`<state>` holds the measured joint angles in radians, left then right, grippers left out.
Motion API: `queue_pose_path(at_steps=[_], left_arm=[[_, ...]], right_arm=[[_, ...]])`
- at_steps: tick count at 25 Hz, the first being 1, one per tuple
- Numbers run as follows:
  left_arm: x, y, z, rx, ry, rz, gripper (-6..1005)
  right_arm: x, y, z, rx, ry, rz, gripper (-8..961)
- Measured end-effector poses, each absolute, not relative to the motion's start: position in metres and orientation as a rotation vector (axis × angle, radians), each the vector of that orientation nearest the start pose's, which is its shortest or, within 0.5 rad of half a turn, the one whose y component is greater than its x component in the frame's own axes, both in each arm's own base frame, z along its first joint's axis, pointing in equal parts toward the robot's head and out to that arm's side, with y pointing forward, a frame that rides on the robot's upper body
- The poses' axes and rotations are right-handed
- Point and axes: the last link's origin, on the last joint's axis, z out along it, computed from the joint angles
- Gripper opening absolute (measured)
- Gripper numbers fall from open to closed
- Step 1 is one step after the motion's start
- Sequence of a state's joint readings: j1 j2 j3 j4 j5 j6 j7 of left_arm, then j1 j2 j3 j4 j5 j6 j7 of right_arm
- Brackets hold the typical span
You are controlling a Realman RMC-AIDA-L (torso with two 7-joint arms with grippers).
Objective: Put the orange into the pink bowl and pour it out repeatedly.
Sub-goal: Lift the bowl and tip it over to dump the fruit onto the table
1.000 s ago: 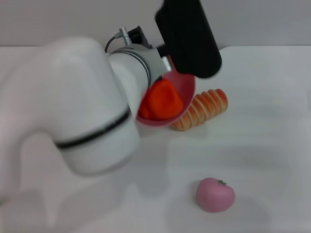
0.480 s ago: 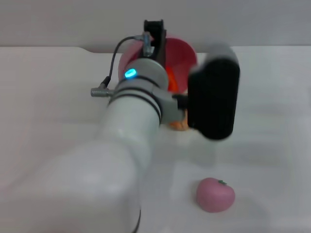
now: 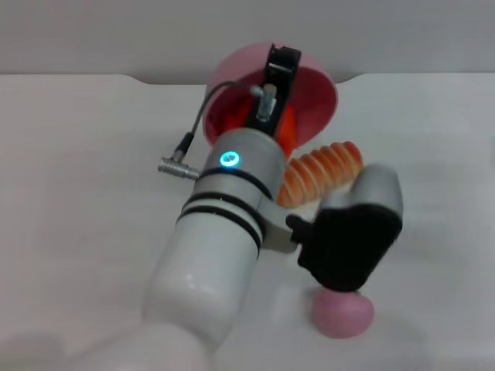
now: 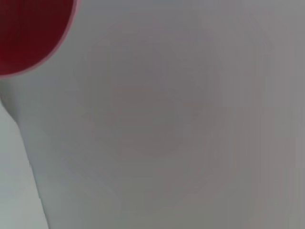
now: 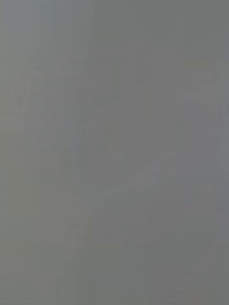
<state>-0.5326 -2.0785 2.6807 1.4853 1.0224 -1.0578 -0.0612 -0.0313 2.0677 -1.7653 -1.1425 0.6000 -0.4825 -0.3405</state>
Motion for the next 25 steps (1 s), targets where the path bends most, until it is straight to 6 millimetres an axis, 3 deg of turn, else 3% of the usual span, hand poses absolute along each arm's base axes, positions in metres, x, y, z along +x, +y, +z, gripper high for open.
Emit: queue_pose_path(at_steps=[8, 25], left_arm=[[-0.065, 0.277, -0.115, -1.625, 1.096, 0.485, 42], [-0.06, 0.265, -0.125, -1.548, 1.245, 0.406, 42]], right_arm=[[0.301, 0.323, 0.051, -1.432, 0.588, 0.488, 494], [0.301, 0.324, 0.05, -1.439, 0.594, 0.484, 493]])
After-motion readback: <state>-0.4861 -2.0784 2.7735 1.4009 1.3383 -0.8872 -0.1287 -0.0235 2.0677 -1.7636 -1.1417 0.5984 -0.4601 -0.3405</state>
